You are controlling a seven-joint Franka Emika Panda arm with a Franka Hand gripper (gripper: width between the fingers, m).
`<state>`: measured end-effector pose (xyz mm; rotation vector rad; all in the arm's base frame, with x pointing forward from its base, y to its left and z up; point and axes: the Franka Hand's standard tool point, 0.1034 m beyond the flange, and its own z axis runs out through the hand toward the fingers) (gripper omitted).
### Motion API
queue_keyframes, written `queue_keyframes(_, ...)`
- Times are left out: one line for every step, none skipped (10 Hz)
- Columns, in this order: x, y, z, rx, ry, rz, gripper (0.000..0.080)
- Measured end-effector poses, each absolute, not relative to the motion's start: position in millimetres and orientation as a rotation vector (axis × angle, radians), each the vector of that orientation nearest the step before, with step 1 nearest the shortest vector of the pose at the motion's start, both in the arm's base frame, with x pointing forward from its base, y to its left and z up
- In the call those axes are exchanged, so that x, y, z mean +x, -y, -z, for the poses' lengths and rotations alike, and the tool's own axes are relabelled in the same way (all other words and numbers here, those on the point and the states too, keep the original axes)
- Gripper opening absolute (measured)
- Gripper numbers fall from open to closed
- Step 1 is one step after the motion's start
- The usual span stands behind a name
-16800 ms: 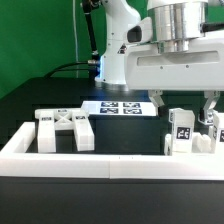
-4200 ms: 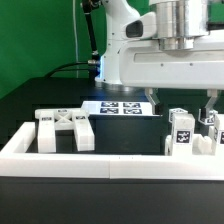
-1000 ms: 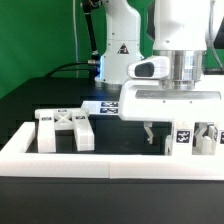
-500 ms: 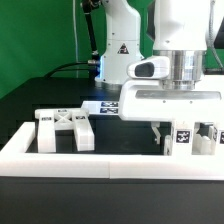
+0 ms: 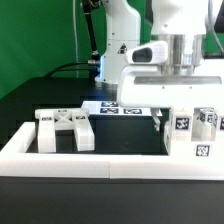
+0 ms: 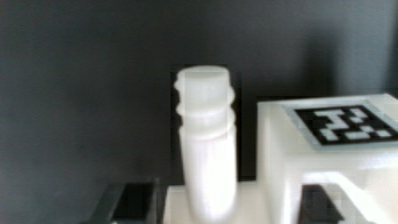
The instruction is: Assemble chair
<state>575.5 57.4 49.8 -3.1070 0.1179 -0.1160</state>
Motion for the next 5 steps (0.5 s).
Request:
queue_keyframes(575.8,-54.1,-61.4,-3.100,-0.127,0.121,0.0330)
queue_keyframes(575.7,-48.1,-69.5,-3.096,-0.134,0.134,0.0330)
queue_keyframes(576.6,-43.1,-78.2,-3.090,-0.150,0.136,0.0330)
queue_keyframes(574.4,-43.9,-75.5,-3.089,-0.152,0.106,0.0330)
queue_keyframes(572.9,-43.7,-73.4,-3.090,-0.152,0.093,0.0330)
